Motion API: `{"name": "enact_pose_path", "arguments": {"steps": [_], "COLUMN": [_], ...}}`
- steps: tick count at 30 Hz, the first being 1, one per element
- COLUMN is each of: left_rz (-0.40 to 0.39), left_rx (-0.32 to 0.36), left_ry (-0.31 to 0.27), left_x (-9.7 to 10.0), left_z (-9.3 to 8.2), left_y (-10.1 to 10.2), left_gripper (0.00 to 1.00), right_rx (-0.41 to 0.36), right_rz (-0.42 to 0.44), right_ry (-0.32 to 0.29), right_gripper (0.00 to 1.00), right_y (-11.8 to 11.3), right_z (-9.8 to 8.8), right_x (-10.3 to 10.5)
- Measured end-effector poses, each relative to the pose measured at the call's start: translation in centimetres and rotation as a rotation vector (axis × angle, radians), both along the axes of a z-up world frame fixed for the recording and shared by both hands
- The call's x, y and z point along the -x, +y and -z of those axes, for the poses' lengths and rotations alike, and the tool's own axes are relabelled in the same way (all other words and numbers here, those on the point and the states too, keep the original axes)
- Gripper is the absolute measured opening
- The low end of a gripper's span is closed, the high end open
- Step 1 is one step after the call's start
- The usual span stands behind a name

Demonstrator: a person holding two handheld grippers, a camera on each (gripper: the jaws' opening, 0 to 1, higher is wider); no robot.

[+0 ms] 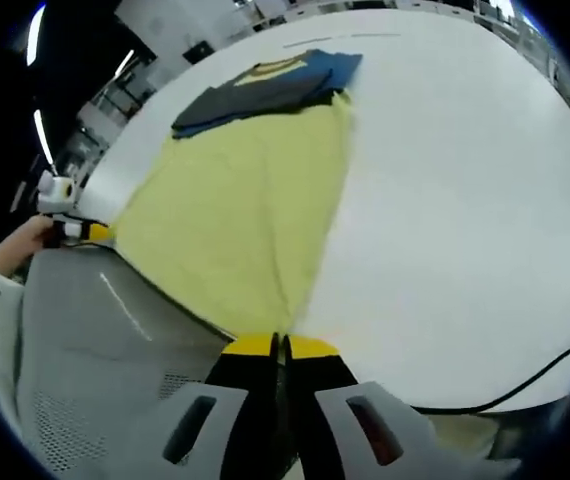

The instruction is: Fold the garment on the visible template until the final outline fits inside the template.

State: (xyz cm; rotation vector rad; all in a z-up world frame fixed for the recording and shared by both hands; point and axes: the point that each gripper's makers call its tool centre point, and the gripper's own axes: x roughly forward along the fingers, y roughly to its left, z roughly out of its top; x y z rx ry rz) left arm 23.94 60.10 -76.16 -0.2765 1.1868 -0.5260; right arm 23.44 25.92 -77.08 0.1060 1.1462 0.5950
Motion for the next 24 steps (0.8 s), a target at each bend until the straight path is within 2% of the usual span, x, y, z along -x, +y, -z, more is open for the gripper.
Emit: {"name": "enact_pose_path", "arguments": {"steps": [5, 8, 10, 14, 24], "left_rz": [-0.003, -0.013, -0.021, -0.039, -0.087], "left_rx": [0.001, 0.005, 0.008, 0.015, 0.034], "left_ry": [0.004, 0.009, 0.012, 0.018, 0.012], "left_x": [-0.01, -0.02, -0.04, -0.07, -0.02], "left_z": [0.1, 0.11, 0.14, 0.14, -0.51], "left_y": [-0.11, -0.12, -0.09, -0.06, 0.35], "left_gripper": [0.0, 0.0, 0.0, 0.0, 0.0], "right_rx": [0.005, 0.011, 0.005, -0.002, 0.004], "right_rz": [0.024, 0.014, 0.045, 0.044, 0.021], "right_ry": [0.021, 0.006, 0.028, 0.04, 0.017], "right_gripper": [0.03, 0.03, 0.03, 0.03, 0.03], "right_y": [-0.1, -0.08, -0.17, -0.14, -0.05], "right_z": [0.07, 0.09, 0.14, 0.12, -0.28], "right_x": [-0.03, -0.02, -0.07, -0.05, 0.03]}}
